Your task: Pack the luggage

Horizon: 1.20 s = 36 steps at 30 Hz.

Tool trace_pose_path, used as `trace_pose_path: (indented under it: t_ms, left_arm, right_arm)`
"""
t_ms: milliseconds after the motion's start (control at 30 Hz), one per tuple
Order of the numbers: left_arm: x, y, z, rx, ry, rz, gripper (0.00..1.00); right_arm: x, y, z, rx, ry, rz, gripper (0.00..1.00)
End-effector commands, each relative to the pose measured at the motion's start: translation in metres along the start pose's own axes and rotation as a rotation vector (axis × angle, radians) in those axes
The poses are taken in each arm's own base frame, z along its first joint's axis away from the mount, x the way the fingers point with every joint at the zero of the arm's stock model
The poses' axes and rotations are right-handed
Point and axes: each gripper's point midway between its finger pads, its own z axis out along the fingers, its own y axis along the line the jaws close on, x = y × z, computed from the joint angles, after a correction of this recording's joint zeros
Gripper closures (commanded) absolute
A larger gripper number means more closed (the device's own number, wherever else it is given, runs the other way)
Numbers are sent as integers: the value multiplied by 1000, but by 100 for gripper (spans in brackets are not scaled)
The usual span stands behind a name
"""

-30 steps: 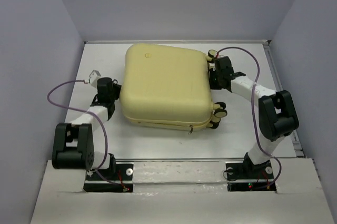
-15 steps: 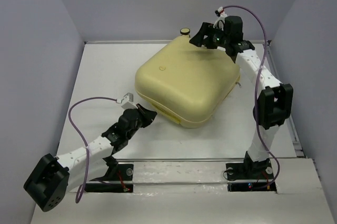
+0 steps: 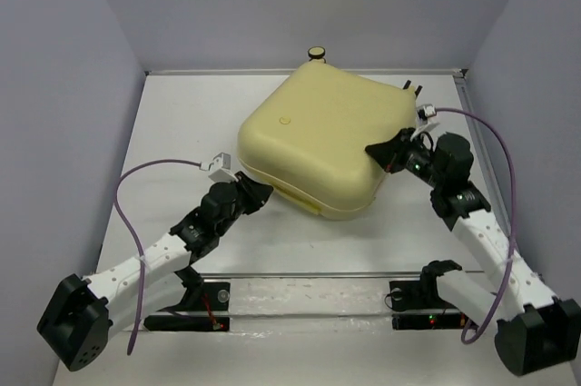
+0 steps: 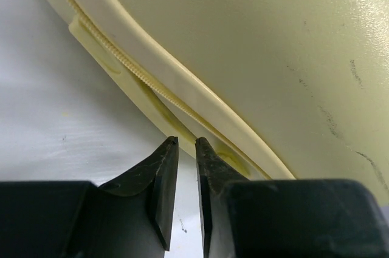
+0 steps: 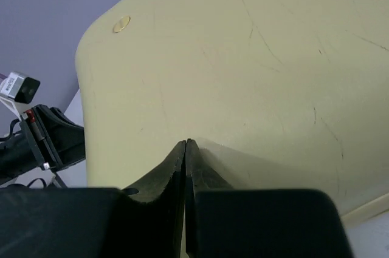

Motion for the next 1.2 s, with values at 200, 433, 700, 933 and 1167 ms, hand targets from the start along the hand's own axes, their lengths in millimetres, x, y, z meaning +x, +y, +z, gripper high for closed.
trace_pose_path:
  t_ms: [200, 433, 700, 933, 1167]
  left_arm:
    - [26, -44, -5, 183, 166, 89, 71]
    - [35, -62, -9, 238, 205, 129, 71]
    - [29, -68, -10, 250, 167, 128, 71]
    - [26, -67, -13, 241, 160, 144, 66]
    - [14, -74, -8, 230, 115, 183, 57]
  right_arm:
    - [58, -50, -49, 291, -40, 166, 93]
    - [79, -42, -43, 198, -5, 195, 84]
    - [51, 0, 17, -72, 115, 132, 85]
    - [66, -11, 28, -83, 176, 72, 66]
    - [126, 12, 5, -203, 193, 77, 53]
